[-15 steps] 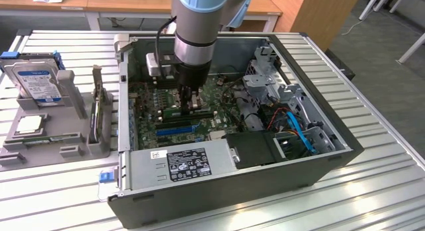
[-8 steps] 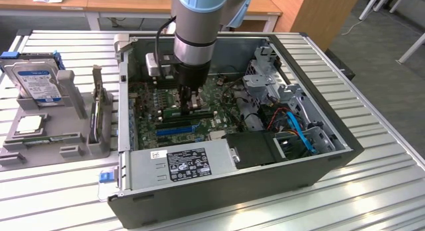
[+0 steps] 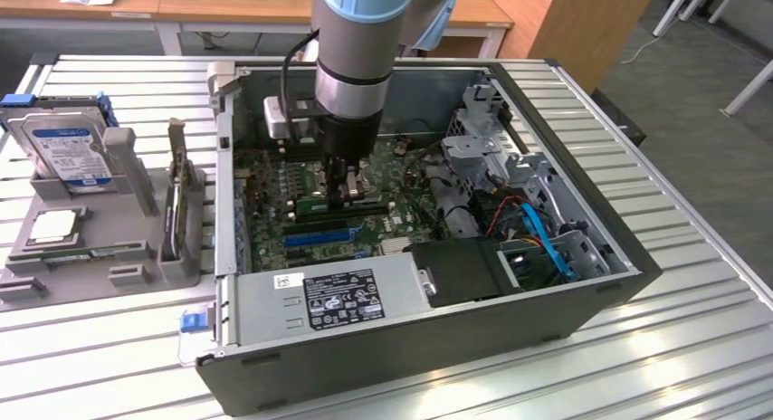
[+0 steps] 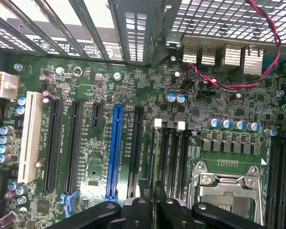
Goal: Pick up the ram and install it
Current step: 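Insert the ram into the slot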
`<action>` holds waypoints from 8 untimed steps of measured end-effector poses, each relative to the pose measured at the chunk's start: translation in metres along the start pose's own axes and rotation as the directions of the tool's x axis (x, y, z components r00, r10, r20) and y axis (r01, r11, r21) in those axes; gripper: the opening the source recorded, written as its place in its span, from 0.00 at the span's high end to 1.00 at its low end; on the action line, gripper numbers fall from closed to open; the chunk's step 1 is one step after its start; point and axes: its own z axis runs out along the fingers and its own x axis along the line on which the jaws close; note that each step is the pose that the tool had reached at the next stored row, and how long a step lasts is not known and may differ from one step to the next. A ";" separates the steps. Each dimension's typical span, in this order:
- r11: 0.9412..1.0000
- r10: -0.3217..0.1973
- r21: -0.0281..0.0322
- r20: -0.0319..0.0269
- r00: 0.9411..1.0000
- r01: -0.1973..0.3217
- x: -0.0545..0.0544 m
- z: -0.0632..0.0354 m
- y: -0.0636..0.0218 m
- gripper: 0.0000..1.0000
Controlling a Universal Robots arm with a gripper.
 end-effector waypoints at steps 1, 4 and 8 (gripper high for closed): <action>1.000 0.000 0.000 0.000 1.000 0.000 0.000 0.0000 0.0000 0.86; 1.000 0.000 0.000 0.000 1.000 0.000 0.000 0.0000 0.0000 0.86; 1.000 0.004 0.000 0.000 1.000 -0.004 0.000 0.0001 0.0000 0.86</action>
